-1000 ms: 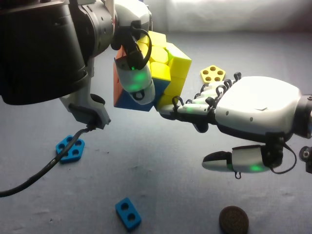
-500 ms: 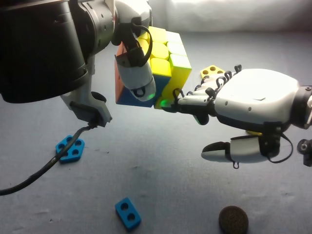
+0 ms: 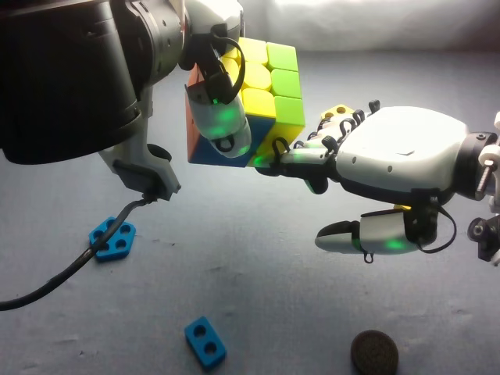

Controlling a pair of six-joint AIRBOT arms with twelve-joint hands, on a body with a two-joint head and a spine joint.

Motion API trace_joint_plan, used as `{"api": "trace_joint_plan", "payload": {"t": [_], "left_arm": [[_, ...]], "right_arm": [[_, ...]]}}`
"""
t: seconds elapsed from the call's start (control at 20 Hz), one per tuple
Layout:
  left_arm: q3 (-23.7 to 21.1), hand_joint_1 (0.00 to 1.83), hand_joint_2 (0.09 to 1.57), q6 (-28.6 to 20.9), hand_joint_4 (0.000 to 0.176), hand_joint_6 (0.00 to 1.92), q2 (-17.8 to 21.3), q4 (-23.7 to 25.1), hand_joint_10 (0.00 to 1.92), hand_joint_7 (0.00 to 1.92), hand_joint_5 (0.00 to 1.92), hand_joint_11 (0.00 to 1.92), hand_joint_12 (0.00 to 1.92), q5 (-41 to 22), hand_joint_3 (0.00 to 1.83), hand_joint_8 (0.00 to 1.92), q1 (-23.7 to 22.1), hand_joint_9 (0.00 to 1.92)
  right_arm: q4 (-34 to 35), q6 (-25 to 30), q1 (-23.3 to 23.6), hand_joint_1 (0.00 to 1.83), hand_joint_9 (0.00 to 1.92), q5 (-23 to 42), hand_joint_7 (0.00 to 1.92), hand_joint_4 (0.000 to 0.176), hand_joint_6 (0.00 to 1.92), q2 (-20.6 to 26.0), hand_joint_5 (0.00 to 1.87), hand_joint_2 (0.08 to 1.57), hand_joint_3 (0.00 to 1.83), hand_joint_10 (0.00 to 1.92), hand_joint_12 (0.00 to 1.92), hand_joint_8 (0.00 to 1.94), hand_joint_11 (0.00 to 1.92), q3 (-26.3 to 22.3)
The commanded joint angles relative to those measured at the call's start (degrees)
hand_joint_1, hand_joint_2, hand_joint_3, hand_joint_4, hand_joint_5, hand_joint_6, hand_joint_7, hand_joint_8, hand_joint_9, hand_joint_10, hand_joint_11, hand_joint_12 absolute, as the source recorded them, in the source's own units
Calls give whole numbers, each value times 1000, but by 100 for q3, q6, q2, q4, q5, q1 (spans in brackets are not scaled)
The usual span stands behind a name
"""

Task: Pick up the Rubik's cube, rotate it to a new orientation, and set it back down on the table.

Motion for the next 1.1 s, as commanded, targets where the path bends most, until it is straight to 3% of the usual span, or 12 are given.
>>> {"api": "trace_joint_plan", "payload": {"t": [0.0,0.05,0.3,0.4,0.45,0.5,0.6,0.65,0.7,0.8,0.9,1.05], "left_arm": [[-22,1237,1178,-23,0,1701,11,262,1817,61,177,115,1921,185,0,1777,-102,131],[-23,1070,1302,-23,0,1633,9,260,1827,82,486,124,1921,181,6,1794,-102,140],[-24,1224,1177,-27,0,1704,2,259,1832,57,156,132,1921,173,0,1805,-109,130],[-25,1223,1169,-32,0,1686,1,259,1849,40,173,114,1921,173,0,1819,-109,110],[-25,1049,1312,-32,0,1660,1,259,1863,49,464,114,1921,173,11,1850,-109,117],[-27,1149,1220,-35,0,1690,1,259,1854,48,248,97,1921,174,0,1844,-106,108],[-36,1014,1329,-137,0,1632,1,260,1864,74,546,133,1921,176,19,1837,-56,125],[-40,1018,1340,-230,0,1637,1,262,1859,59,548,146,1921,183,16,1836,-20,124],[-45,1161,1235,-370,0,1720,1,287,1852,44,234,131,1921,207,0,1832,38,122],[-58,1020,1344,-650,0,1641,-6,433,1859,77,537,137,1921,304,0,1828,177,134],[-62,1131,1208,-853,0,1661,-15,515,1862,64,298,148,1921,404,0,1831,313,132],[-103,999,1342,-1184,0,1636,-27,676,1856,44,553,134,1921,472,8,1856,554,125]], "right_arm": [[80,15,115,671,313,805,336,0,12,27,117,1235,1,1826,1921,1478,208,36],[80,15,117,694,310,805,328,0,12,25,124,1223,0,1840,1921,1498,215,35],[78,71,191,687,298,637,312,0,2,103,119,1228,0,1847,1921,1498,204,-38],[77,177,301,671,288,466,311,0,1,303,107,1236,4,1848,1921,1500,199,-277],[66,224,350,678,295,444,323,0,6,434,119,1232,2,1851,1921,1506,208,-435],[-12,323,399,680,295,423,326,0,6,570,120,1233,2,1852,1921,1510,208,-615],[-21,382,538,691,308,307,336,0,11,907,135,1229,0,1856,1921,1518,223,-988],[-21,405,588,688,289,250,313,0,6,997,124,1232,1,1864,1921,1525,214,-1084],[-21,430,653,708,292,199,315,0,7,1119,130,1225,0,1864,1921,1520,214,-1190],[-22,582,815,692,272,82,310,0,4,1320,118,1231,1,1838,1921,1490,179,-1315],[-38,837,1030,677,286,-46,322,0,9,1459,129,1233,2,1829,1921,1473,191,-1352],[-613,1716,1344,665,283,-78,317,0,6,1660,101,1239,3,1839,1921,1479,161,-1351]]}}
